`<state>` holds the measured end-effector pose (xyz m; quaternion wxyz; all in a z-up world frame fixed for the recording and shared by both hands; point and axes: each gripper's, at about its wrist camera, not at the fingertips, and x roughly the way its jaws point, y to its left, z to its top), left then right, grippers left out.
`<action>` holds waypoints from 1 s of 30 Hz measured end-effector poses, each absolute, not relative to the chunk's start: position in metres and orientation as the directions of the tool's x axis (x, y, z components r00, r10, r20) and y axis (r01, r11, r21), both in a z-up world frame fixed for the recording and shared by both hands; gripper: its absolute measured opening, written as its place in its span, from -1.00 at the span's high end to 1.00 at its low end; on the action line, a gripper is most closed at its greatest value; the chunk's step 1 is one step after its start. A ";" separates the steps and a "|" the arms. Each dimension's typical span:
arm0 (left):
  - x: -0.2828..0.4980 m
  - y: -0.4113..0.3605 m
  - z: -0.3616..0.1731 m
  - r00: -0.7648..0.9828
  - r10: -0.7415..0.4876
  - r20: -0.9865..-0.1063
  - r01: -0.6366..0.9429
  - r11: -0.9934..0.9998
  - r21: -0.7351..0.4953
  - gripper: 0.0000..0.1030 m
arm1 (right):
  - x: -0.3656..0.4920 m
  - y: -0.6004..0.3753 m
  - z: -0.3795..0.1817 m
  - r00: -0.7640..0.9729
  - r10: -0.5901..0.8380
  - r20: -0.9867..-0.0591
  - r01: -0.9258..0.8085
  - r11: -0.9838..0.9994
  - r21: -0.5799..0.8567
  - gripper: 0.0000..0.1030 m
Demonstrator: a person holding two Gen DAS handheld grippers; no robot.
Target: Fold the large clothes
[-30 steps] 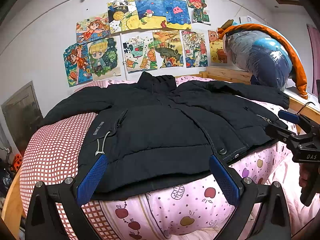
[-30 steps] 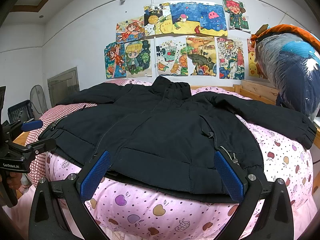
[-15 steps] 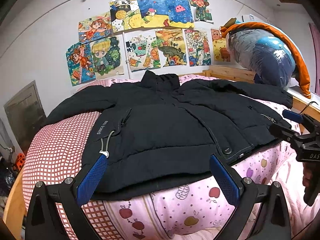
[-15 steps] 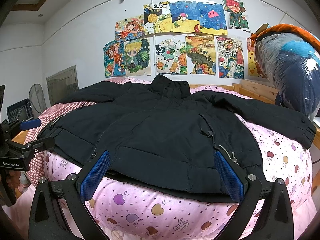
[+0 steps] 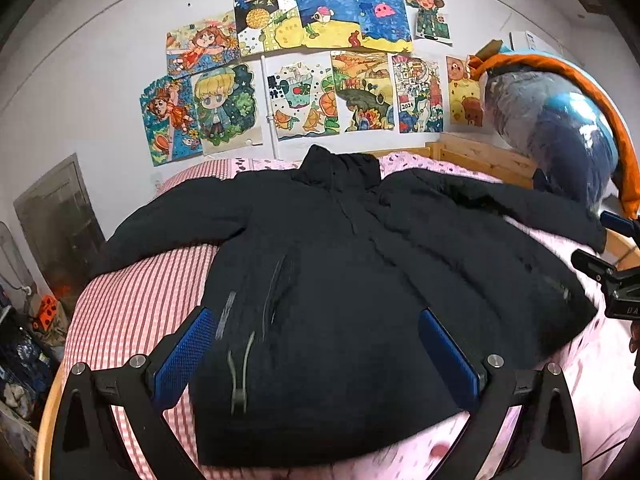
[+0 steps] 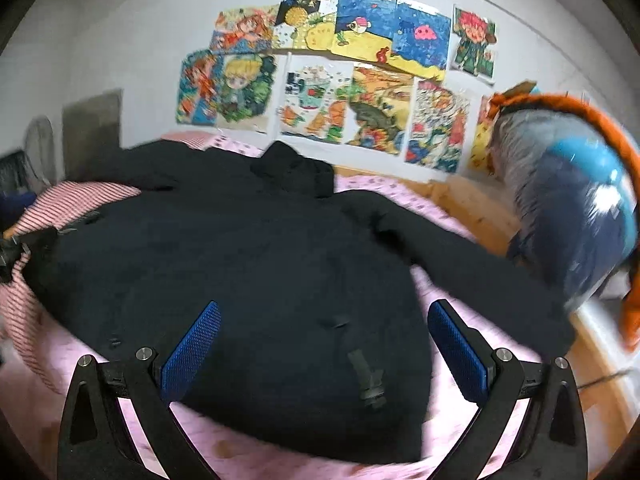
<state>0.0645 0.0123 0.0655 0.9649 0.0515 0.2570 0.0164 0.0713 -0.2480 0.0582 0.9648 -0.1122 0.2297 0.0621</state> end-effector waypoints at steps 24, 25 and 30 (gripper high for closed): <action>0.189 -0.008 0.148 0.882 0.167 -0.441 -0.091 0.978 0.188 -1.00 | 0.175 -0.246 0.166 0.935 -0.047 -0.353 -0.034 0.975 -0.219 -0.98; 0.197 -0.011 0.147 0.874 0.178 -0.453 -0.096 0.976 0.197 -1.00 | 0.182 -0.252 0.160 0.930 -0.030 -0.366 -0.036 0.984 -0.172 -0.98; 0.253 -0.031 0.129 0.825 0.203 -0.528 -0.092 0.969 0.229 -1.00 | 0.209 -0.301 0.096 0.884 0.074 -0.462 -0.035 0.995 0.094 -0.98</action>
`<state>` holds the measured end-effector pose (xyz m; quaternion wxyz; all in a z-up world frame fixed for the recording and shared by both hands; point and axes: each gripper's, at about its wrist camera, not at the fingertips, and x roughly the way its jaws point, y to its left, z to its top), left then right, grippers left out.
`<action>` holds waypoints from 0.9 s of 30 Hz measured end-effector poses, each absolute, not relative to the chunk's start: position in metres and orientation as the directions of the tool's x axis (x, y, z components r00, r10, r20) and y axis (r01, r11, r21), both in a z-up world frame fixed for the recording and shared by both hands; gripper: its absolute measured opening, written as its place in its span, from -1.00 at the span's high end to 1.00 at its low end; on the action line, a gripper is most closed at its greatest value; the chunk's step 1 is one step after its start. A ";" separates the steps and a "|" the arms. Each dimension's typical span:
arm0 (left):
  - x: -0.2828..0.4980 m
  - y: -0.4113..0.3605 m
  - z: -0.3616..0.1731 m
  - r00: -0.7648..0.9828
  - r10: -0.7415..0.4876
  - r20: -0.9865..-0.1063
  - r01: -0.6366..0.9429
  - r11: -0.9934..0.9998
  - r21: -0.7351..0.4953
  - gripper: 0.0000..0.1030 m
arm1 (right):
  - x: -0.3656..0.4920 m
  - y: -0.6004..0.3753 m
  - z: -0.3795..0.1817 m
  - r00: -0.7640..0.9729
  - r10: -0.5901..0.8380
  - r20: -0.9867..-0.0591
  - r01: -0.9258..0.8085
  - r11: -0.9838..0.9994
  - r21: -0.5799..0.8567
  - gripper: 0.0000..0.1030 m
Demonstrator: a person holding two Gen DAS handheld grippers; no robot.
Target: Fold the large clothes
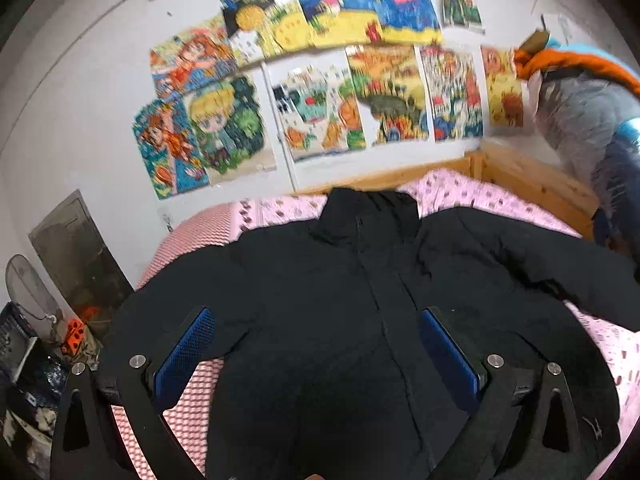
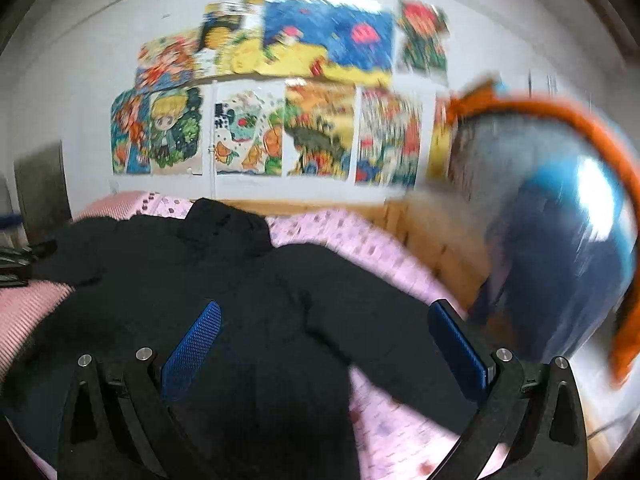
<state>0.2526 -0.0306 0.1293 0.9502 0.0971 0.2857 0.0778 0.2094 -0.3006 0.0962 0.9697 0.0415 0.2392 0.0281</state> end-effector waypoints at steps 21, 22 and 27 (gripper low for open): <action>0.465 -0.172 -0.009 0.639 -0.007 -0.769 0.035 0.999 0.020 -0.99 | 0.219 -0.466 -0.108 0.790 0.178 -0.587 0.422 0.537 0.731 -0.98; 0.476 -0.177 -0.017 0.621 -0.013 -0.784 0.025 1.000 0.003 -0.99 | 0.221 -0.471 -0.113 0.792 0.189 -0.581 0.425 0.513 0.746 -0.98; 0.509 -0.194 -0.046 0.551 -0.035 -0.834 0.001 0.999 -0.042 -0.99 | 0.232 -0.476 -0.109 0.777 0.153 -0.611 0.438 0.566 0.698 -0.90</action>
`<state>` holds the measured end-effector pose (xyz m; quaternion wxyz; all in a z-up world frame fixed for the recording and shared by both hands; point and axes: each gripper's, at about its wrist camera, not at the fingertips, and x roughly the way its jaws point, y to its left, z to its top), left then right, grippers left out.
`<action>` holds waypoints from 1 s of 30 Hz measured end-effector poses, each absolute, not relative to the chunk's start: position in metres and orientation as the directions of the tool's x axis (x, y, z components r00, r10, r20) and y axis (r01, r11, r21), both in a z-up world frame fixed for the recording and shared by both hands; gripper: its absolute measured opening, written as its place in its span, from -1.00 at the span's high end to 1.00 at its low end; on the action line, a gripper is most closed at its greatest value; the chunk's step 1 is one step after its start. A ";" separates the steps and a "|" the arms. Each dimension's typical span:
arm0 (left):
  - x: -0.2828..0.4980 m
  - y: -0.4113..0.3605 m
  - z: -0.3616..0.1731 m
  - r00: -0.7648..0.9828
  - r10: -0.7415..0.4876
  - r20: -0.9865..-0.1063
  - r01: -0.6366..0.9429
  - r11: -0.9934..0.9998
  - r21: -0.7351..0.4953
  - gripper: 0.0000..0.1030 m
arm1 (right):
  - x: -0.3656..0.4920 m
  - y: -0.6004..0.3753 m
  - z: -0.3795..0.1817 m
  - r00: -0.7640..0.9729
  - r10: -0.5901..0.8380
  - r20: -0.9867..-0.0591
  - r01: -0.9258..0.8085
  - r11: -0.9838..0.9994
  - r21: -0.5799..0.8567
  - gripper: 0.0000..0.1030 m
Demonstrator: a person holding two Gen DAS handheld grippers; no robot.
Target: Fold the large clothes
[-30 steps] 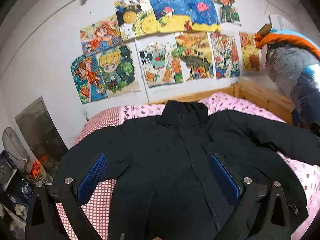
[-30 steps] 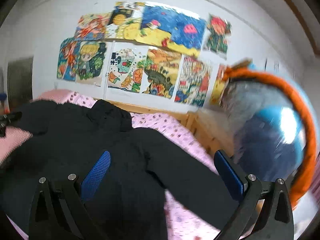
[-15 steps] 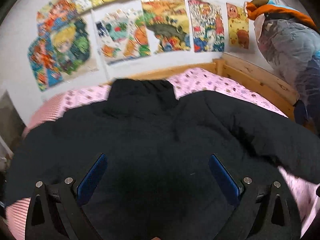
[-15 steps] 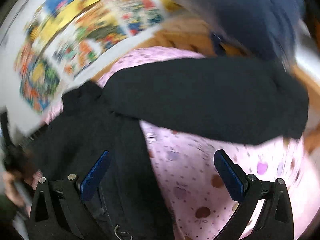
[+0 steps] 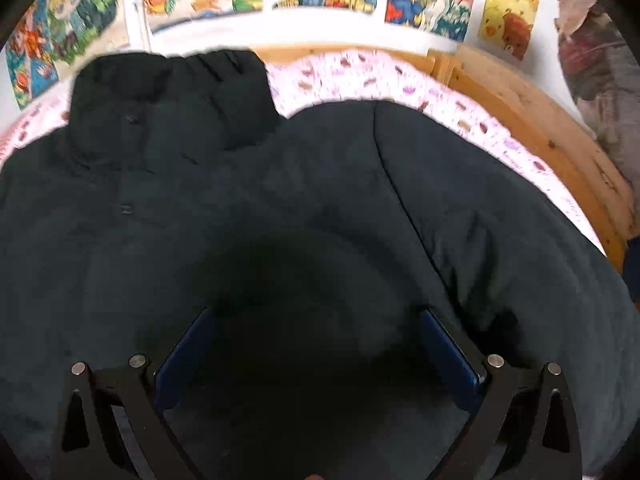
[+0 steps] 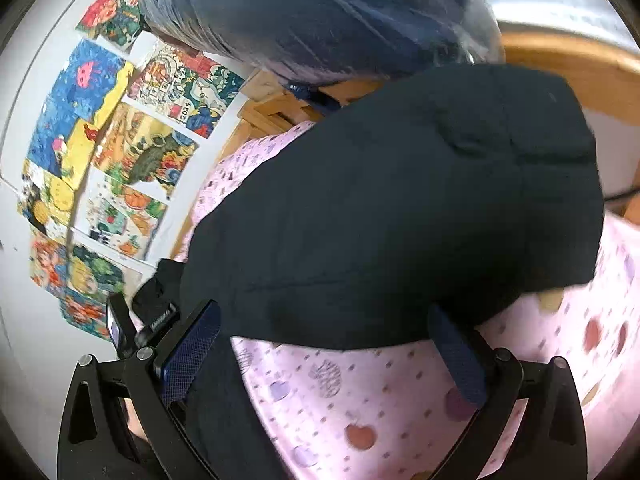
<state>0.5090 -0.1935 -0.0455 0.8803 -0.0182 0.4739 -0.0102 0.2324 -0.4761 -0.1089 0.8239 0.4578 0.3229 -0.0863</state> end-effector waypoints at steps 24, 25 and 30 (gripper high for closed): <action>0.415 -0.124 0.043 0.624 -0.054 -0.780 0.128 0.991 0.034 -0.97 | 0.249 -0.437 0.043 0.939 -0.104 -0.327 0.228 0.901 0.368 0.87; 0.410 -0.111 0.049 0.622 -0.054 -0.782 0.117 0.993 0.025 -0.97 | 0.252 -0.424 0.057 0.954 -0.092 -0.285 0.189 0.922 0.337 0.87; 0.372 -0.034 0.068 0.627 -0.064 -0.776 0.042 0.998 -0.048 -0.97 | 0.262 -0.356 0.105 0.986 0.029 -0.166 0.002 0.984 0.181 0.88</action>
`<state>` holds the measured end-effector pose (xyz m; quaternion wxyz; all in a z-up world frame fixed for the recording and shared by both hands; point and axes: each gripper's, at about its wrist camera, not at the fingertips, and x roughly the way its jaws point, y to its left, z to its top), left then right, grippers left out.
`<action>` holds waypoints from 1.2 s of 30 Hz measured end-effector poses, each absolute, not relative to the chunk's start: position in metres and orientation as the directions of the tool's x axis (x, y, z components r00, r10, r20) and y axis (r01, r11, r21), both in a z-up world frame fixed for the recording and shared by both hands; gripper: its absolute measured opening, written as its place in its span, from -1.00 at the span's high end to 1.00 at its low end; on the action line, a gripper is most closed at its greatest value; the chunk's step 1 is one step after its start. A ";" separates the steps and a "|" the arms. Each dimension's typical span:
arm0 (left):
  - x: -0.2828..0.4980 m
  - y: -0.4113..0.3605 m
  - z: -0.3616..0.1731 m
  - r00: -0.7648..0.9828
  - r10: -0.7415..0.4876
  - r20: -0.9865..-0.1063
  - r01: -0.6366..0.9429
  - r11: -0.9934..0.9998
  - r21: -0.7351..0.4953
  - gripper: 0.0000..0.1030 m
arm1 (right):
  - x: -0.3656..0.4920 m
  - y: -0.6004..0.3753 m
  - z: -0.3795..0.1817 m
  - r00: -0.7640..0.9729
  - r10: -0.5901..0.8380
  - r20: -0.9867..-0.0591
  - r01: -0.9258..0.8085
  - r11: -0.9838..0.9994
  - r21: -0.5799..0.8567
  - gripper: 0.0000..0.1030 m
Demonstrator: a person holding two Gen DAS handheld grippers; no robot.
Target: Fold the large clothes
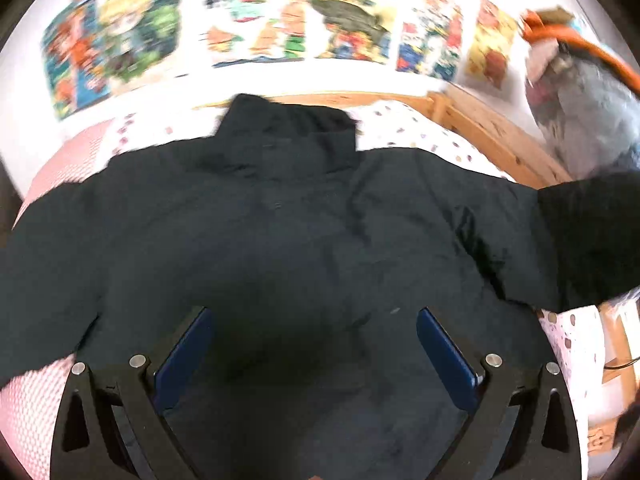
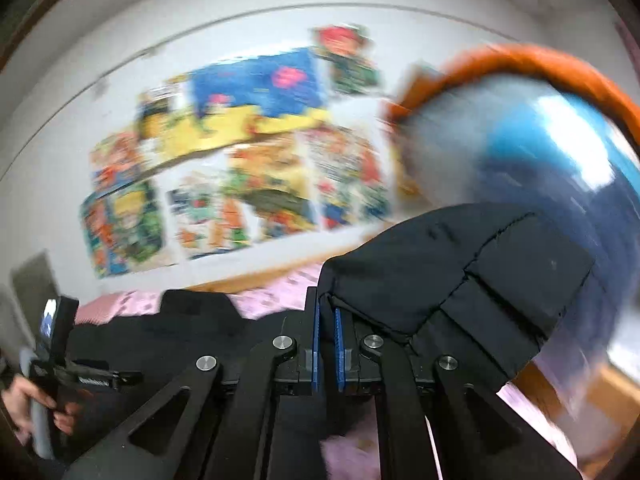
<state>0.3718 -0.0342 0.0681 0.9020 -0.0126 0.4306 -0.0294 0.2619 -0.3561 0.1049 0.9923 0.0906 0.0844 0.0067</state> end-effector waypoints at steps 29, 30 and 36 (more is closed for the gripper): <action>0.314 0.117 -0.004 0.569 -0.439 -0.695 0.064 0.866 -0.495 -0.98 | 0.218 -0.123 -0.004 0.634 0.361 -0.684 -0.645 0.735 -0.209 0.17; 0.316 0.118 -0.006 0.568 -0.443 -0.693 0.053 0.861 -0.506 -0.98 | 0.217 -0.124 -0.003 0.627 0.376 -0.682 -0.647 0.739 -0.188 0.12; 0.339 0.117 -0.011 0.565 -0.525 -0.636 0.003 0.772 -0.635 -0.98 | 0.204 -0.151 0.002 0.610 0.435 -0.662 -0.646 0.757 -0.098 -0.10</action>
